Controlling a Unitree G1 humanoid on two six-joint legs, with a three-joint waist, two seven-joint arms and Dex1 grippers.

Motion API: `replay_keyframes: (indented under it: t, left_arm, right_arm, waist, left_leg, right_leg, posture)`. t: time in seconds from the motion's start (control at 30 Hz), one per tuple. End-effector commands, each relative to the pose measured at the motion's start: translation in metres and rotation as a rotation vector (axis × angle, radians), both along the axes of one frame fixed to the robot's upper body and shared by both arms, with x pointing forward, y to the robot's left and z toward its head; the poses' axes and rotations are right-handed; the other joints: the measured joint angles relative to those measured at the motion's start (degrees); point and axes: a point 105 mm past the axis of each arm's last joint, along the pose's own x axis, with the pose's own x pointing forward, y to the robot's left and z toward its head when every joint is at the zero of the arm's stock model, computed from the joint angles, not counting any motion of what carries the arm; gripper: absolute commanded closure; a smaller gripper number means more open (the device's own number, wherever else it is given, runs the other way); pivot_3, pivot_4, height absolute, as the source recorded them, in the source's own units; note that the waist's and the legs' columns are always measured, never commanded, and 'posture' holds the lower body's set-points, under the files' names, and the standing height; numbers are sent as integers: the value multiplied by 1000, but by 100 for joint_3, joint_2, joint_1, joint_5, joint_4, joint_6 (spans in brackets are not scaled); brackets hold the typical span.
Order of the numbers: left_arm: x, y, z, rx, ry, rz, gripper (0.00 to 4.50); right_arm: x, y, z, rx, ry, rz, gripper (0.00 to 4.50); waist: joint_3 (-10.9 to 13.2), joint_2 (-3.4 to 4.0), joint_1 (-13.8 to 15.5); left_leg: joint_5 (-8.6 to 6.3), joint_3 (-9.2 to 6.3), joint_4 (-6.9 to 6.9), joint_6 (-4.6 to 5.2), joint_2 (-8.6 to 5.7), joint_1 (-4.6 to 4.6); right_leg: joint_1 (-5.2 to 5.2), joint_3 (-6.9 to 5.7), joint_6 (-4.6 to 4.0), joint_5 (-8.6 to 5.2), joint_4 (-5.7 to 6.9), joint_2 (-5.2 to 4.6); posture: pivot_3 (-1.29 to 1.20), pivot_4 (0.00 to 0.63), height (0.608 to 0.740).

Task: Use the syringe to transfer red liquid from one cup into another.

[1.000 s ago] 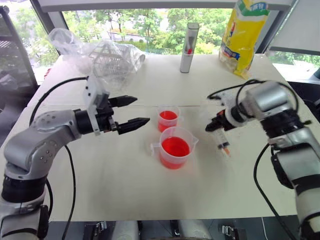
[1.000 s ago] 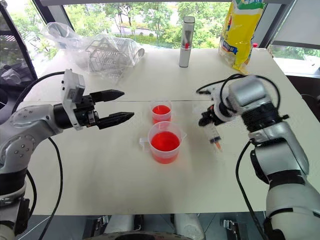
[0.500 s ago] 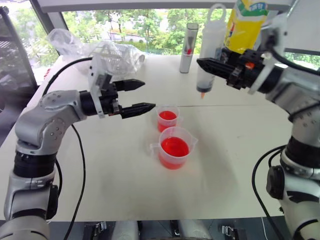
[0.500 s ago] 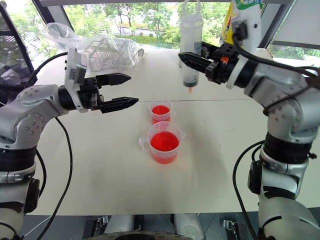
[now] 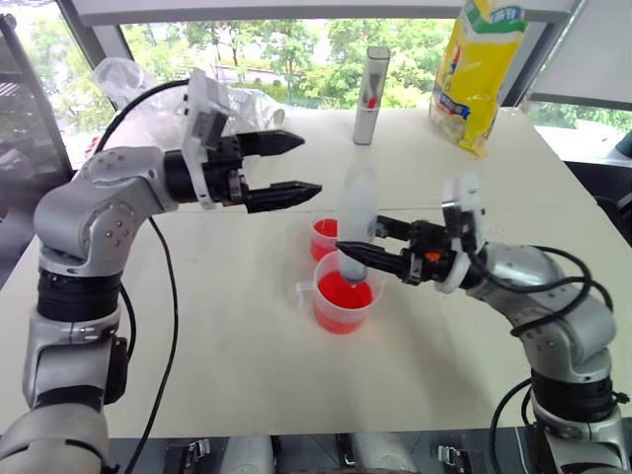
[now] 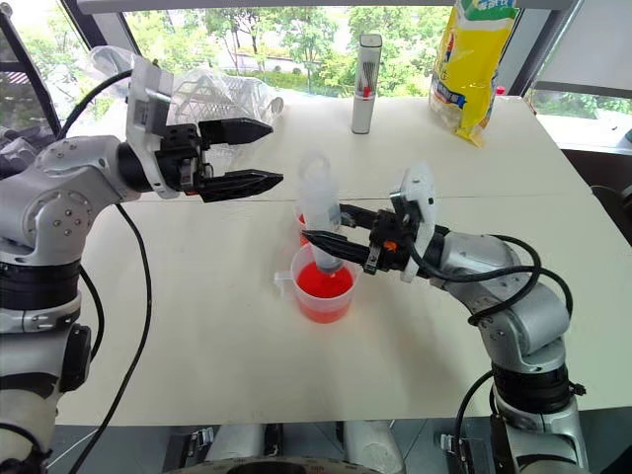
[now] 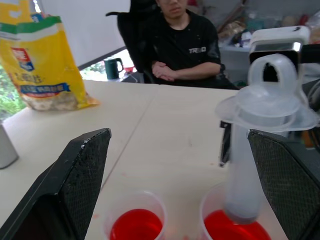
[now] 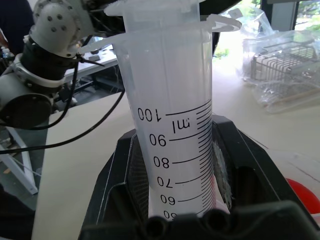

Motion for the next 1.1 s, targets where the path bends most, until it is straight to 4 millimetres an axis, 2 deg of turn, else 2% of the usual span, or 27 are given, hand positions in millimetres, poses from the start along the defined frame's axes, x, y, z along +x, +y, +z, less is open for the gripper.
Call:
replay_keyframes:
  t: [0.03, 0.27, 0.67, 1.1]
  left_arm:
    - [-10, -6, 8, 5, -33, -47, 0]
    - [-20, -13, -2, 37, 2, -113, 0]
    - [-20, -20, -17, 45, 21, -103, 0]
    - [-28, -33, -21, -7, 74, -134, 0]
  right_arm:
    - [2, 4, -7, -2, -53, -6, 3133]
    - [-1, 8, -23, -8, -41, 0, 3133]
    - [-1, 10, -25, -17, -47, -1, 3133]
    - [-1, 9, -28, -34, -48, -6, 3133]
  waist:
    - [0, 0, 5]
    - [0, 0, 10]
    - [0, 0, 16]
    - [0, 0, 14]
  left_leg:
    - [0, 0, 1, 0, 0, 0]
    - [0, 1, 2, 0, 0, 0]
    - [0, 1, 3, -1, 0, 1]
    - [0, -1, 3, -1, -1, 2]
  right_leg:
    - [0, 0, 0, 0, 0, 0]
    - [1, 0, 0, 0, 1, -1]
    - [2, 6, 0, 0, 1, -1]
    - [3, 8, 0, 0, 2, -1]
  posture:
    - [0, 150, 740]
    - [0, 150, 740]
    - [0, 150, 740]
    - [0, 150, 740]
